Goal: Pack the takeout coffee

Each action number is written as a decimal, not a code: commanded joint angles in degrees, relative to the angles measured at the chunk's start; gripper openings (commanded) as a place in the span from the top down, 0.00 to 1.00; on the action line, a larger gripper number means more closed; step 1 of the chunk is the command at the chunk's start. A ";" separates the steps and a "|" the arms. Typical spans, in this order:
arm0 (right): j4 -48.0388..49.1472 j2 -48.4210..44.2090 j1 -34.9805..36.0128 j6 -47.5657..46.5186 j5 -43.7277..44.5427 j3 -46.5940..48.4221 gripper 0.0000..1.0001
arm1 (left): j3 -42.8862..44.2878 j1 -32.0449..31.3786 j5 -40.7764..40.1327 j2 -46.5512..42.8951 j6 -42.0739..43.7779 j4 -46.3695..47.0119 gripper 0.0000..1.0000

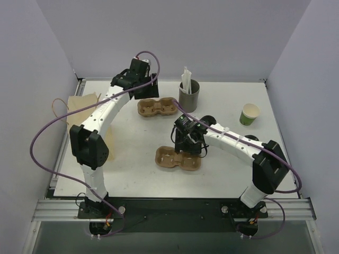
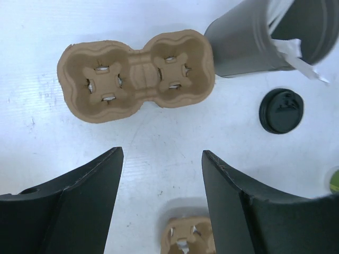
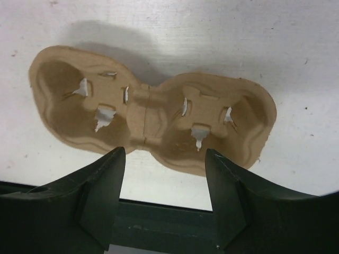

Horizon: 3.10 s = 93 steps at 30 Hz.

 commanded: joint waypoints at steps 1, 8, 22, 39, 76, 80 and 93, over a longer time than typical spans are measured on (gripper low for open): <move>2.19 3.72 0.69 3.37 0.04 -1.15 0.43 | -3.86 -0.29 1.93 -8.08 -1.17 -0.65 0.29; 2.73 9.07 3.33 5.12 0.65 1.65 0.41 | -3.35 -0.21 -0.26 -19.41 -2.05 -7.32 0.31; -0.61 16.11 4.12 5.39 3.90 7.10 0.41 | -0.80 2.69 -12.82 -31.64 -4.25 -16.29 0.43; -1.76 14.72 3.33 0.74 1.88 5.61 0.65 | -9.66 15.17 -28.21 -41.40 -0.39 -24.91 0.37; 0.97 3.11 -5.02 -9.37 -7.61 5.35 0.70 | -21.61 29.76 -27.25 -33.32 16.14 -9.63 0.42; 0.97 3.20 -5.19 -9.29 -8.05 5.70 0.71 | -24.69 34.06 -18.84 -33.05 16.41 -6.73 0.47; 0.62 -1.53 -6.43 -11.74 -7.26 9.38 0.71 | -24.53 35.83 0.33 -36.65 18.68 -1.27 1.00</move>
